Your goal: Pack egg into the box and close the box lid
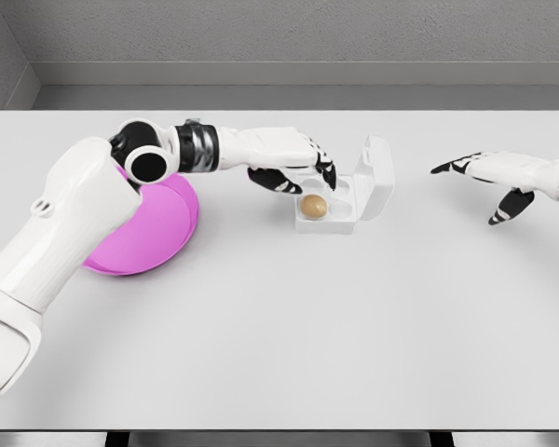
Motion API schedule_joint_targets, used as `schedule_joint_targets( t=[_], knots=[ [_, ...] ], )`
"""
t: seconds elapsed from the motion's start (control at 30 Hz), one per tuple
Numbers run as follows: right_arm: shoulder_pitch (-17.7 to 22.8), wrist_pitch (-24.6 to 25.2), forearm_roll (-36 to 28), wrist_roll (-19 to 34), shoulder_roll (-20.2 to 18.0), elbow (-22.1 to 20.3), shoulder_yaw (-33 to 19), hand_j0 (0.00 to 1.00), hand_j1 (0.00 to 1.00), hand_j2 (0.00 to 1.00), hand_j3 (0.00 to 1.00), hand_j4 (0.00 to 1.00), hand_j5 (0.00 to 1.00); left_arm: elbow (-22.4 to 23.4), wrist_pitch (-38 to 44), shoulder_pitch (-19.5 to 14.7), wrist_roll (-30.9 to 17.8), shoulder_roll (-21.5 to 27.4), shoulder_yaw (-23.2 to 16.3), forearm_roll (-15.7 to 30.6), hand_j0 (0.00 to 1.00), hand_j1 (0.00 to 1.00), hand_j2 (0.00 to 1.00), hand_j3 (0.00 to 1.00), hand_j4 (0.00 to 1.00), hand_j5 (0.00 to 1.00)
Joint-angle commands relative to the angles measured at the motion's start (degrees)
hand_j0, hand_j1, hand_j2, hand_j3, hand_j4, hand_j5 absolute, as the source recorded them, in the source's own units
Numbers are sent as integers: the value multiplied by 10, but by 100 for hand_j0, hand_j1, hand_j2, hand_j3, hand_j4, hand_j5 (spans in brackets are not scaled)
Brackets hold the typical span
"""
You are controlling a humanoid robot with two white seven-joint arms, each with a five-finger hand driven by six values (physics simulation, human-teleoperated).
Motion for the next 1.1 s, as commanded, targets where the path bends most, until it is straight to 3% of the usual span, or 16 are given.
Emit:
schedule_joint_targets(
  t=[0.0, 0.07, 0.1, 0.13, 0.2, 0.27, 0.33, 0.4, 0.63, 0.7, 1.07],
  knots=[
    [0, 1, -2, 0, -1, 0, 0, 100, 100, 100, 100, 100, 100, -51, 1, 0, 0, 43, 22, 44, 100, 100, 100, 100, 100, 100],
    [1, 1, -3, 0, -2, 0, 0, 100, 100, 100, 100, 100, 100, -142, 1, 5, 0, 136, 16, 123, 100, 100, 100, 100, 100, 100],
    [-1, 1, -3, 0, 0, 0, -1, 100, 100, 100, 100, 100, 100, -164, 2, 18, 0, 156, 22, 136, 100, 100, 100, 100, 100, 100],
    [-2, 1, -2, 0, 1, 0, -1, 100, 100, 100, 100, 100, 100, -167, 2, 20, 0, 160, 22, 143, 100, 100, 100, 100, 100, 100],
    [-2, 1, -2, 0, 5, 0, -3, 100, 100, 100, 100, 100, 100, -209, 3, 23, 0, 226, 17, 214, 100, 100, 100, 100, 100, 100],
    [-3, 1, -2, 0, 13, -3, -1, 100, 100, 100, 100, 100, 100, -262, -9, 47, 0, 296, 22, 273, 100, 100, 100, 100, 100, 100],
    [-4, 1, -2, 0, 26, -6, 0, 100, 100, 100, 100, 100, 100, -268, -16, 56, 0, 357, 27, 286, 100, 100, 100, 100, 100, 100],
    [-1, 0, -2, 0, 27, -21, 1, 100, 100, 100, 100, 100, 100, -268, -16, 93, 95, 400, 31, 284, 100, 100, 100, 100, 100, 100],
    [3, -1, -2, 0, 27, -52, 11, 100, 100, 100, 100, 100, 100, -268, -16, 134, 95, 434, 31, 279, 100, 100, 100, 100, 100, 100],
    [2, -23, -2, 0, 27, -51, 15, 100, 100, 100, 100, 100, 100, -268, -16, 135, 95, 434, 31, 279, 100, 100, 100, 100, 100, 100],
    [-4, -24, -3, 0, 26, -85, 14, 100, 100, 100, 100, 100, 100, -268, -16, 134, 95, 434, 31, 277, 100, 100, 100, 100, 100, 100]
  ],
)
